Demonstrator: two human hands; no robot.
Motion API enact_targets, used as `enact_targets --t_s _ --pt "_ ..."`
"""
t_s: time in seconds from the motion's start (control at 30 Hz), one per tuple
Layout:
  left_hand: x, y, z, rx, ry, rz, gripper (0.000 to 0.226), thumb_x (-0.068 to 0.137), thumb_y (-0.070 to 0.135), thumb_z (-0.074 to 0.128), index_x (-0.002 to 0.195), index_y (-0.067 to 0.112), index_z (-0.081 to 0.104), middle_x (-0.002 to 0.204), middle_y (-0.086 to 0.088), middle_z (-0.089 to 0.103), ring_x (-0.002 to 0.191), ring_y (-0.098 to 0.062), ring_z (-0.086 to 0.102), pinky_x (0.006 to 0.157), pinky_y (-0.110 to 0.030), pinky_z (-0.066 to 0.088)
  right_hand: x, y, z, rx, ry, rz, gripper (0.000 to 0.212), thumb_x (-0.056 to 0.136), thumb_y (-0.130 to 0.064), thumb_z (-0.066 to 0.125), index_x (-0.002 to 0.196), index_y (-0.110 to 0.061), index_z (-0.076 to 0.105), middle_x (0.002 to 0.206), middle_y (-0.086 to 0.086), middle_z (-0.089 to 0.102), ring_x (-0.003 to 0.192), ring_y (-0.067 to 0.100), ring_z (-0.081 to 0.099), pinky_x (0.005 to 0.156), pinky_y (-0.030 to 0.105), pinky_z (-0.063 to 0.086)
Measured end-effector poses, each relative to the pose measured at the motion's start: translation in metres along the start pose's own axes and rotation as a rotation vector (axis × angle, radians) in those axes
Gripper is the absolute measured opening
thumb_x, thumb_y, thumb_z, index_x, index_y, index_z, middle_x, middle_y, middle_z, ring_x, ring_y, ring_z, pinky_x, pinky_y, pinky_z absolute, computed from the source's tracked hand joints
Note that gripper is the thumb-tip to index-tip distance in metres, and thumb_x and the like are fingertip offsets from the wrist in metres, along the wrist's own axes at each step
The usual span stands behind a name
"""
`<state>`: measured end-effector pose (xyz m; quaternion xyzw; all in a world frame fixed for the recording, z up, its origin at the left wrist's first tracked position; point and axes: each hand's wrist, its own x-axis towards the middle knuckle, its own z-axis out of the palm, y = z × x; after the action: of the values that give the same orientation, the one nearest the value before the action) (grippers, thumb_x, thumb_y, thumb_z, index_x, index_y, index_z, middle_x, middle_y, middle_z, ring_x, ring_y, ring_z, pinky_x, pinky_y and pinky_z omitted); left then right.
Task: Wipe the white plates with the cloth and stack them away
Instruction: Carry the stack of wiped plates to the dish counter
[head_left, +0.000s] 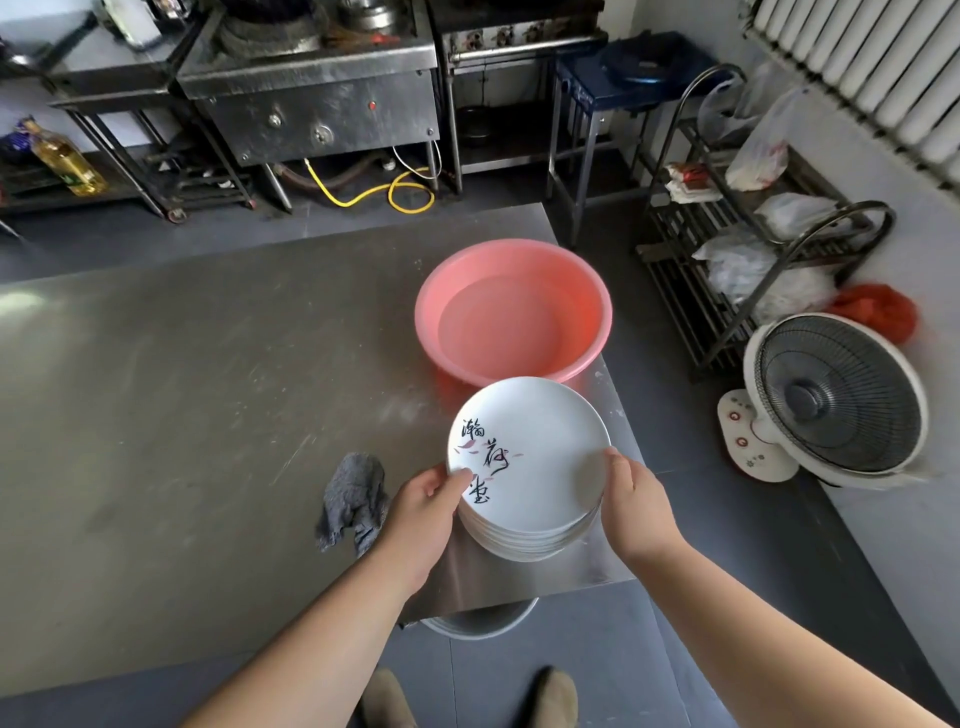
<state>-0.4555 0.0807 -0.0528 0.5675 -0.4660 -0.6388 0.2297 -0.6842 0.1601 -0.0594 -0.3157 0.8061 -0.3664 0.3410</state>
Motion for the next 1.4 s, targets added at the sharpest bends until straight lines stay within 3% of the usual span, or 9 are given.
enact_targets --t_s 0.17,0.3,0.63,0.83,1.0,1.1,1.2,1.3,1.4 --pt "-0.002 0.005 0.004 0.041 -0.016 0.030 0.041 0.076 0.062 0.059 0.103 0.038 0.078 0.112 0.018 0.077 0.102 0.004 0.070 0.088 -0.028 0.049 -0.003 -0.002 0.002 0.009 0.018 0.008 0.048 0.110 -0.029 0.023 0.084 -0.012 0.059 0.094 0.006 0.063 0.098 0.030 0.057 0.088 0.041 0.045" --pt "-0.003 0.008 0.005 0.100 0.033 0.031 0.042 0.079 0.058 0.059 0.106 0.030 0.074 0.124 0.006 0.070 0.113 -0.008 0.065 0.094 -0.032 0.048 -0.003 0.000 -0.001 0.001 0.003 0.012 0.054 0.111 -0.037 0.021 0.095 -0.010 0.065 0.103 0.009 0.066 0.105 0.029 0.059 0.099 0.044 0.047" --pt "-0.012 0.014 0.012 0.052 0.053 0.055 0.057 0.069 0.068 0.063 0.109 0.029 0.077 0.123 0.008 0.063 0.110 -0.002 0.065 0.088 -0.022 0.046 -0.004 0.000 -0.001 0.100 0.007 0.086 0.053 0.112 -0.043 0.020 0.117 -0.015 0.064 0.118 0.004 0.061 0.113 0.024 0.056 0.103 0.038 0.042" --pt "-0.008 0.013 0.014 -0.047 0.018 -0.004 0.021 0.098 0.029 0.065 0.114 0.021 0.075 0.111 0.006 0.080 0.107 -0.013 0.074 0.101 -0.042 0.056 -0.004 -0.005 0.002 0.147 0.034 0.108 0.052 0.111 -0.039 0.022 0.101 -0.010 0.065 0.111 0.009 0.065 0.106 0.030 0.057 0.092 0.038 0.041" --pt "-0.008 0.013 0.015 -0.214 0.028 -0.066 0.019 0.102 0.008 0.062 0.117 0.013 0.073 0.109 -0.003 0.081 0.105 -0.021 0.075 0.084 -0.033 0.060 -0.001 -0.013 -0.002 0.156 0.020 0.093 0.060 0.107 -0.042 0.023 0.104 -0.001 0.066 0.105 0.020 0.066 0.105 0.038 0.060 0.086 0.046 0.049" --pt "-0.006 0.017 0.015 -0.266 0.019 -0.055 0.023 0.101 0.006 0.062 0.121 0.012 0.071 0.112 -0.005 0.080 0.102 -0.018 0.076 0.081 -0.032 0.060 0.000 -0.017 -0.007 0.187 0.011 0.091 0.054 0.099 -0.050 0.025 0.097 -0.012 0.064 0.098 0.007 0.069 0.101 0.030 0.063 0.071 0.037 0.046" --pt "-0.004 0.024 0.012 -0.283 0.010 -0.032 0.023 0.100 0.006 0.063 0.121 0.012 0.070 0.112 -0.006 0.079 0.104 -0.020 0.075 0.082 -0.033 0.060 -0.001 -0.025 -0.012 0.227 -0.014 0.130 0.044 0.090 -0.059 0.026 0.087 -0.043 0.067 0.084 -0.024 0.070 0.087 0.015 0.064 0.071 0.031 0.046" --pt "0.000 0.031 0.007 -0.304 0.013 -0.011 0.025 0.100 0.003 0.062 0.124 0.009 0.068 0.115 -0.011 0.078 0.107 -0.024 0.074 0.083 -0.039 0.060 0.000 -0.027 -0.016 0.250 -0.049 0.144 0.047 0.086 -0.065 0.032 0.077 -0.039 0.070 0.073 -0.018 0.067 0.083 0.018 0.062 0.079 0.038 0.050" --pt "0.001 0.034 0.001 -0.300 -0.004 -0.007 0.030 0.100 0.005 0.063 0.129 0.009 0.066 0.120 -0.011 0.077 0.114 -0.028 0.072 0.086 -0.045 0.061 0.003 -0.020 -0.018 0.339 -0.146 0.172 0.062 0.085 -0.066 0.042 0.100 -0.012 0.069 0.092 -0.006 0.072 0.093 0.022 0.066 0.100 0.053 0.053"
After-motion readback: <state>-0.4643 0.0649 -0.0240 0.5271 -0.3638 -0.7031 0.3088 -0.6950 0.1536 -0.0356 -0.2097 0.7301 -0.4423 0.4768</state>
